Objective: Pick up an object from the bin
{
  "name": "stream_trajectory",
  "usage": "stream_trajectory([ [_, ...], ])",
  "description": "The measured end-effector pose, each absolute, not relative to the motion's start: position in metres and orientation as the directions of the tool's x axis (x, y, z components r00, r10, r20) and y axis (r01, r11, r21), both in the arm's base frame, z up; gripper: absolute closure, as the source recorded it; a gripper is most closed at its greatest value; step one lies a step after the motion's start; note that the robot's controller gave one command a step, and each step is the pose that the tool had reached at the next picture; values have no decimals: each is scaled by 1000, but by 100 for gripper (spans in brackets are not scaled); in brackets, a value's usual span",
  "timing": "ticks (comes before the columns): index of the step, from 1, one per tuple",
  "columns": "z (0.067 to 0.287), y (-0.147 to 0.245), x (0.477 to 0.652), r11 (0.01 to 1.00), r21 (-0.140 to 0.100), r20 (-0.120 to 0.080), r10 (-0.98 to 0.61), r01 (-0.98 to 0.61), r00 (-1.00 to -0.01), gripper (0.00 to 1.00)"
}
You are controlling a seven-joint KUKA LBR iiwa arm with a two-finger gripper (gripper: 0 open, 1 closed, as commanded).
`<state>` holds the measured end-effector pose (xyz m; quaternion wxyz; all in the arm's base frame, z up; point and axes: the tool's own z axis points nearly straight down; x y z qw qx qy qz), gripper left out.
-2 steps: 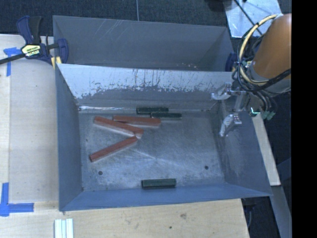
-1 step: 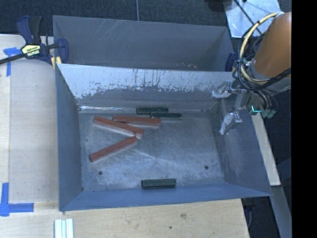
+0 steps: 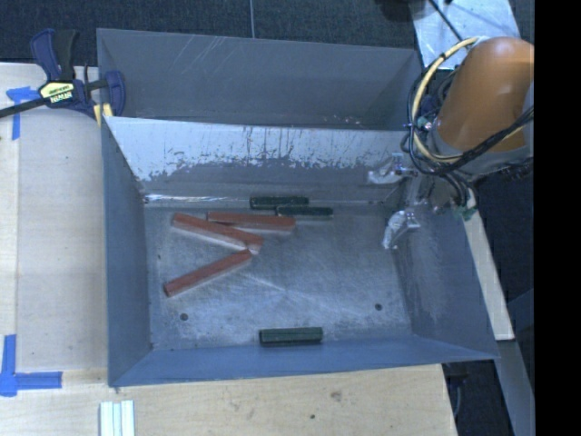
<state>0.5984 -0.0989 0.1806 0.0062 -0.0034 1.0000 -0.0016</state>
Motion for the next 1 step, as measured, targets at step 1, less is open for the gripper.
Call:
stream_trajectory([
  [1,121,-81,610,998,-1,-7,-68,-68,-998,0],
])
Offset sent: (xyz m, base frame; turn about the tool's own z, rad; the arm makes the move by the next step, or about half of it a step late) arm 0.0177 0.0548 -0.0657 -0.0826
